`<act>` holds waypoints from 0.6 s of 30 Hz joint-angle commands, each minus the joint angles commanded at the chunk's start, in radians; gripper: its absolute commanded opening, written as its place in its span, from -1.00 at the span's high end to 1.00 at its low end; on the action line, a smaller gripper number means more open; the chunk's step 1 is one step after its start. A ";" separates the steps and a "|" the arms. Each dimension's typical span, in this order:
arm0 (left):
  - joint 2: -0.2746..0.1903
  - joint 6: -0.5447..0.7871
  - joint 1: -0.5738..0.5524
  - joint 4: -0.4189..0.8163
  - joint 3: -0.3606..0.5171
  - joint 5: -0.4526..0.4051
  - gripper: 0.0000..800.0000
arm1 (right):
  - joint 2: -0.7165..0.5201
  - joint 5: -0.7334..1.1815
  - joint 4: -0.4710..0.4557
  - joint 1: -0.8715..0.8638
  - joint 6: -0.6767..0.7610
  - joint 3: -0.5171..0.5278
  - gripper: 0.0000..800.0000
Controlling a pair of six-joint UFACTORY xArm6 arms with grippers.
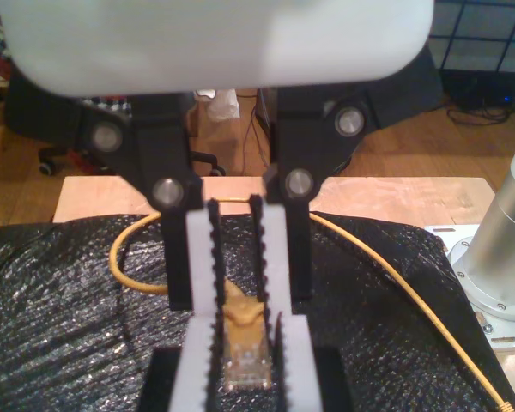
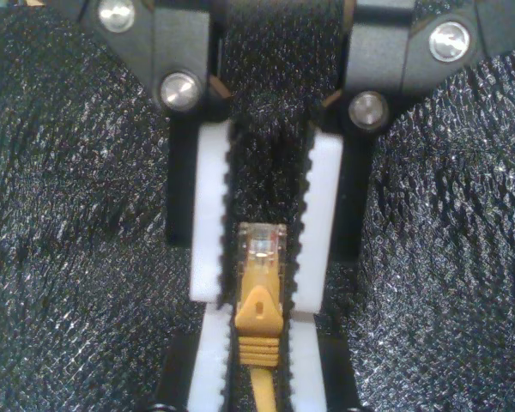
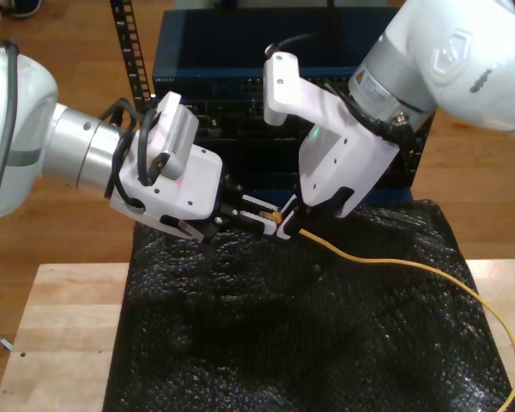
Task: Grab the cable and plug it in
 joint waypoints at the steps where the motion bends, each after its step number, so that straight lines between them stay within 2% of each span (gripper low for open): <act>1: 0.000 0.000 0.000 0.000 0.000 0.000 0.78 | 0.000 0.000 0.000 0.000 -0.003 0.000 0.98; 6: -0.002 -0.002 0.002 -0.002 0.002 0.003 0.96 | 0.002 0.000 0.000 0.000 0.000 0.000 0.96; 8: 0.000 -0.002 0.002 -0.002 0.002 0.005 0.99 | 0.002 -0.002 0.000 0.000 -0.003 0.000 0.87; 10: -0.002 0.000 0.002 -0.002 0.002 0.006 0.99 | 0.002 0.000 0.002 0.000 -0.003 0.000 0.62; 12: -0.002 0.000 0.002 -0.002 0.002 0.009 0.99 | 0.000 0.000 0.002 0.000 0.000 0.000 0.07; 13: -0.002 0.000 0.002 -0.002 0.002 0.009 0.99 | -0.002 0.000 0.002 0.000 0.000 0.000 -0.08; 14: -0.002 0.000 0.002 -0.002 0.002 0.009 0.99 | -0.003 0.000 0.000 -0.002 0.000 0.000 -0.10; 18: -0.002 -0.002 0.002 -0.002 0.000 0.011 0.99 | -0.012 0.000 -0.005 -0.006 -0.003 -0.006 -0.42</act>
